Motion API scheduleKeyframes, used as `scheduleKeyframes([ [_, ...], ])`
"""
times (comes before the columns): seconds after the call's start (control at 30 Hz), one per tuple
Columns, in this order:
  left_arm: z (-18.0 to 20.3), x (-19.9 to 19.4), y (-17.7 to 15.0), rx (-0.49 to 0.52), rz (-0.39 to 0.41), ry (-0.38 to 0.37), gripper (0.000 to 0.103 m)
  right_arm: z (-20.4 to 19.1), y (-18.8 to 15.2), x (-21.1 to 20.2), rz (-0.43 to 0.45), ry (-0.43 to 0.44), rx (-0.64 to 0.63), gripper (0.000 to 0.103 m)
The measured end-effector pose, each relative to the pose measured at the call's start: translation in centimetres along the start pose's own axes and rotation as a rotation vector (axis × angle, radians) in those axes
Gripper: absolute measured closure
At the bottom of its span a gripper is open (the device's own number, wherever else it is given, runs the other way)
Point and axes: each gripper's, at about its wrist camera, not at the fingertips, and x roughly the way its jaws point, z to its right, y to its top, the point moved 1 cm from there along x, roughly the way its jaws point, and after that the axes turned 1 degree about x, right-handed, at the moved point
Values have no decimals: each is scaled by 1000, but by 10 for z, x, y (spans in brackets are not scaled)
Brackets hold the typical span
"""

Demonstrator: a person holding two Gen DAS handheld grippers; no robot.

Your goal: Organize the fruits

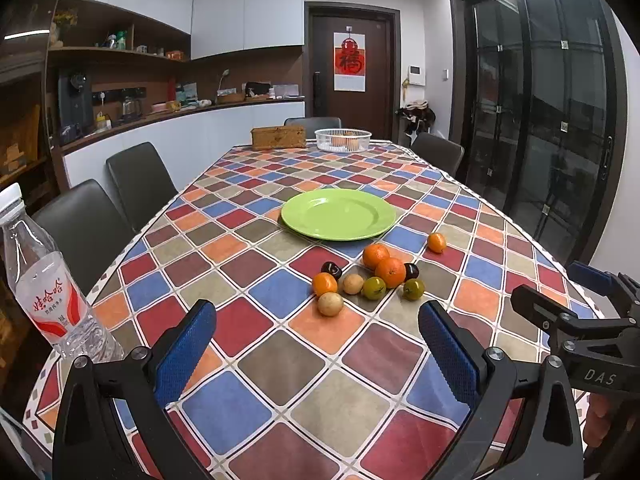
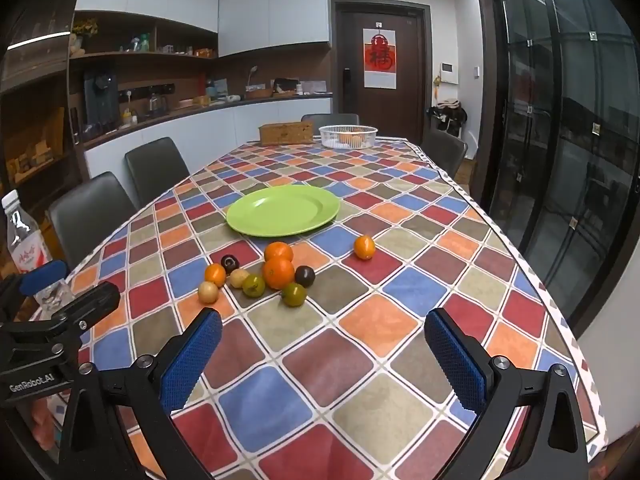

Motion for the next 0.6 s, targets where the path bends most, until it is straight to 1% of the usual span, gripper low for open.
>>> scheduleKeyframes([
  [0.07,0,-1,0,-1,4,1,0,0,5,-5,2,0,-1,1],
  [0.37,-1,-4,1,0,18,7,0,3,2,-6,7,-1,-2,1],
  [0.6,-2,-8,2,-1,37,8,0,-2,9,-9,16,-2,-4,1],
])
